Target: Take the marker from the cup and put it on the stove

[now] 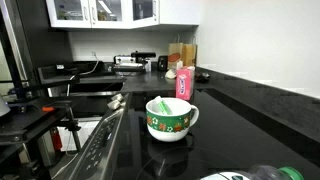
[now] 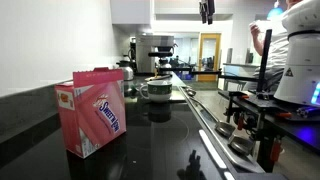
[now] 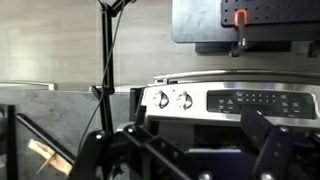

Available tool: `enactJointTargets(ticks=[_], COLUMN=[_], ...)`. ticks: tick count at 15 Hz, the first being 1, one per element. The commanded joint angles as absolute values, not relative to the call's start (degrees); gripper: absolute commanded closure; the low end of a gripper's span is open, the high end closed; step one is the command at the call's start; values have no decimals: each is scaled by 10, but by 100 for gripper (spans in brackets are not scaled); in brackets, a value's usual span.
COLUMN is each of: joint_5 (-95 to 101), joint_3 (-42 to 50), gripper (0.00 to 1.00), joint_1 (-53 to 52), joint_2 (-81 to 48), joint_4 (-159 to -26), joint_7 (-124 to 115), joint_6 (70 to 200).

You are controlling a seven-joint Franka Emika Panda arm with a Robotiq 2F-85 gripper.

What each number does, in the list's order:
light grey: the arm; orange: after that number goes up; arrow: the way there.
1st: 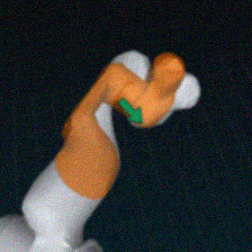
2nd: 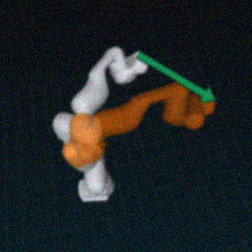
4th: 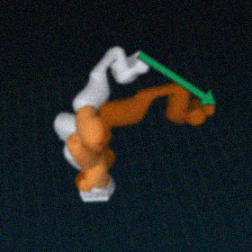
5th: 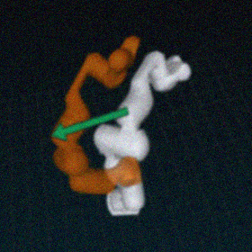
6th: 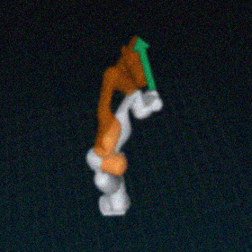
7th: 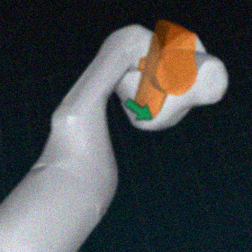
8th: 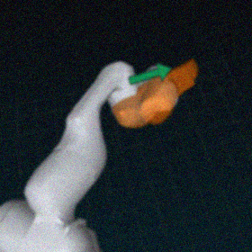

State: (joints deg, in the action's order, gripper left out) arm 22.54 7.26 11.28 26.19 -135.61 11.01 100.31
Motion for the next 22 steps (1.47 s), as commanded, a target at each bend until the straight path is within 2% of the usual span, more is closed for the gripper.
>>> enactJointTargets(ticks=[1,4,9,22], joint_5=[229,228,170,-54], joint_3=[83,84,60,83], gripper=[0,0,0,0], joint_1=[100,99,101,94], joint_2=[262,256,218,-95], joint_4=[-1355,-1355,-1355,-1199], joint_7=[106,99,-96,-369], joint_6=[1000,1004,1029,1194])
